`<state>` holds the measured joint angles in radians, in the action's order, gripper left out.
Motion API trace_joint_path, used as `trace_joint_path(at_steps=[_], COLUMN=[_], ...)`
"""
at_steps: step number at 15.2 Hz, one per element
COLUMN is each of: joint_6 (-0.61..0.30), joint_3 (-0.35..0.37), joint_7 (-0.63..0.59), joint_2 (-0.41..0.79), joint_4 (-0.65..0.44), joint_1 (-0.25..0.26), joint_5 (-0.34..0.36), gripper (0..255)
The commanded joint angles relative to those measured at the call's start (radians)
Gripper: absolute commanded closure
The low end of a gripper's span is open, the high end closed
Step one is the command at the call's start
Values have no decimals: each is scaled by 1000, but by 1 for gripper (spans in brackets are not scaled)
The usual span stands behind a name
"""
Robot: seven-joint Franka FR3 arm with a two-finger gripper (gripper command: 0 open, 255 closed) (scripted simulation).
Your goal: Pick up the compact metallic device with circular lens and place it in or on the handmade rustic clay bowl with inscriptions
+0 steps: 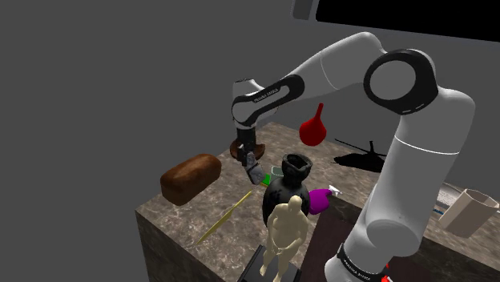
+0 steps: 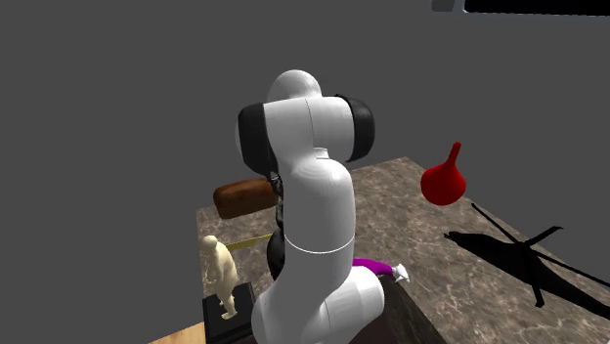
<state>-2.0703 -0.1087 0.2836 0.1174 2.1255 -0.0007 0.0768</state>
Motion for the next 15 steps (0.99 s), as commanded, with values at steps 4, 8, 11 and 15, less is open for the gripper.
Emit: trace_joint_path(at_steps=[4, 8, 11, 15], joint_6=[66, 108, 121, 151], joint_3=[1, 1, -21, -43], joint_7=[1, 2, 55, 122], joint_2=[-36, -56, 35, 162], joint_4=[-30, -52, -159, -320], joint_1=[2, 3, -25, -65], joint_5=[1, 2, -3, -17], gripper=[255, 255, 255, 255])
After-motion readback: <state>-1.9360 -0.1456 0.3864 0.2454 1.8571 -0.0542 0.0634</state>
